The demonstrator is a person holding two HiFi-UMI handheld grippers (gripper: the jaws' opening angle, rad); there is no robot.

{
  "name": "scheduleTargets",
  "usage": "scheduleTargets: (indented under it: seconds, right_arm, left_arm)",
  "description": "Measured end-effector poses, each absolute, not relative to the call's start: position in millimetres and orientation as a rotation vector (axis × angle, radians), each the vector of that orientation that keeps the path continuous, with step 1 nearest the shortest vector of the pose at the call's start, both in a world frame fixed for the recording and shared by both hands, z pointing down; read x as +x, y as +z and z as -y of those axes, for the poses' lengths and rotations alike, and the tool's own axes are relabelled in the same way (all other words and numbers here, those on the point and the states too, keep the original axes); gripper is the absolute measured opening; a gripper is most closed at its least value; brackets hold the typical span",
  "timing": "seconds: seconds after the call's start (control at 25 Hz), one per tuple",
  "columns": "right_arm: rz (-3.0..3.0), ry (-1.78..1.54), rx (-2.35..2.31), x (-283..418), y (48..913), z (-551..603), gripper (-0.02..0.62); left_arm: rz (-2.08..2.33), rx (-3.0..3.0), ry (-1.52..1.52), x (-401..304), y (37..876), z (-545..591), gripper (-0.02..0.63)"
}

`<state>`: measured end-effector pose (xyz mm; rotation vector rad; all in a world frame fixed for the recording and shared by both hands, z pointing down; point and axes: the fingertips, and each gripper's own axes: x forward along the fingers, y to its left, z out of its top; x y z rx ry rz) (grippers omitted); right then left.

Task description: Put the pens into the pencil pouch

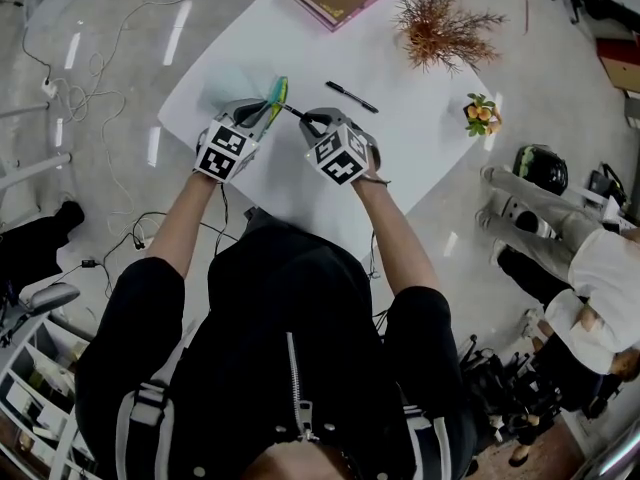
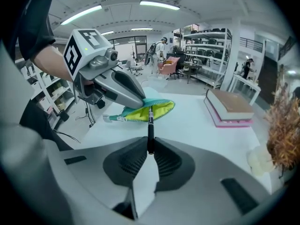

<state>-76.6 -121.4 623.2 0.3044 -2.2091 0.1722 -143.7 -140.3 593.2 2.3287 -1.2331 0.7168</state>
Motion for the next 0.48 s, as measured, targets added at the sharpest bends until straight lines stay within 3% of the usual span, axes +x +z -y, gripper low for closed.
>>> scheduleTargets:
  seconds: [0.48]
  right_arm:
    - [2.303, 0.145, 0.35, -104, 603, 127, 0.054]
  left_arm:
    - [1.106, 2.352, 0.58, -121, 576, 130, 0.043]
